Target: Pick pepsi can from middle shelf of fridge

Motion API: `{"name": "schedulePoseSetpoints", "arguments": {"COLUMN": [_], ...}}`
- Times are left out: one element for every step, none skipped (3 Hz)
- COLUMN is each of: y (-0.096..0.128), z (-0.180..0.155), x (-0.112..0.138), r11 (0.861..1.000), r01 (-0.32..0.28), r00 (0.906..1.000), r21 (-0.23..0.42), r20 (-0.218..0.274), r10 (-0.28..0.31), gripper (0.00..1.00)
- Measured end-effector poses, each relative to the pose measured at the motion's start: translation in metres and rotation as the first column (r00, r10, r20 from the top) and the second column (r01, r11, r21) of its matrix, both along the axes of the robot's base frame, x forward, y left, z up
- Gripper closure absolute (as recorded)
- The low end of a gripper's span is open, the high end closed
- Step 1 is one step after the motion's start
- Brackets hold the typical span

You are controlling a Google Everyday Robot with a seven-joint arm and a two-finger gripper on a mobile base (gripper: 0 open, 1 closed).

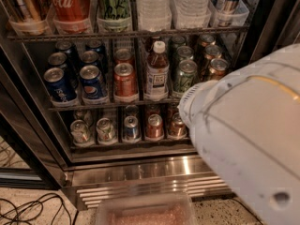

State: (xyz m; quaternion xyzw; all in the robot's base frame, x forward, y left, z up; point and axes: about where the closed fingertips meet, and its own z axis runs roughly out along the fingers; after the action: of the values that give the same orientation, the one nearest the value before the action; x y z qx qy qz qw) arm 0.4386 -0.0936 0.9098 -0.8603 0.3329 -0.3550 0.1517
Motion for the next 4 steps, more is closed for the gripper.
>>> {"name": "schedulePoseSetpoints", "arguments": {"y": [0.020,0.040,0.065,0.090], "z": [-0.010,-0.016,-0.021,-0.025], "x": [0.019,0.035,0.048,0.056], "r11": [0.991,0.970,0.941,0.911], "r01": [-0.116,-0.208,-0.292,-0.361], "r00": [0.9893,0.9657,0.9337,0.8991], "r21": [-0.072,-0.128,-0.172,-0.197], "r20": [0.081,0.131,0.163,0.185], "r10": [0.122,0.224,0.319,0.397], "gripper": [1.00,1.00,1.00,1.00]}}
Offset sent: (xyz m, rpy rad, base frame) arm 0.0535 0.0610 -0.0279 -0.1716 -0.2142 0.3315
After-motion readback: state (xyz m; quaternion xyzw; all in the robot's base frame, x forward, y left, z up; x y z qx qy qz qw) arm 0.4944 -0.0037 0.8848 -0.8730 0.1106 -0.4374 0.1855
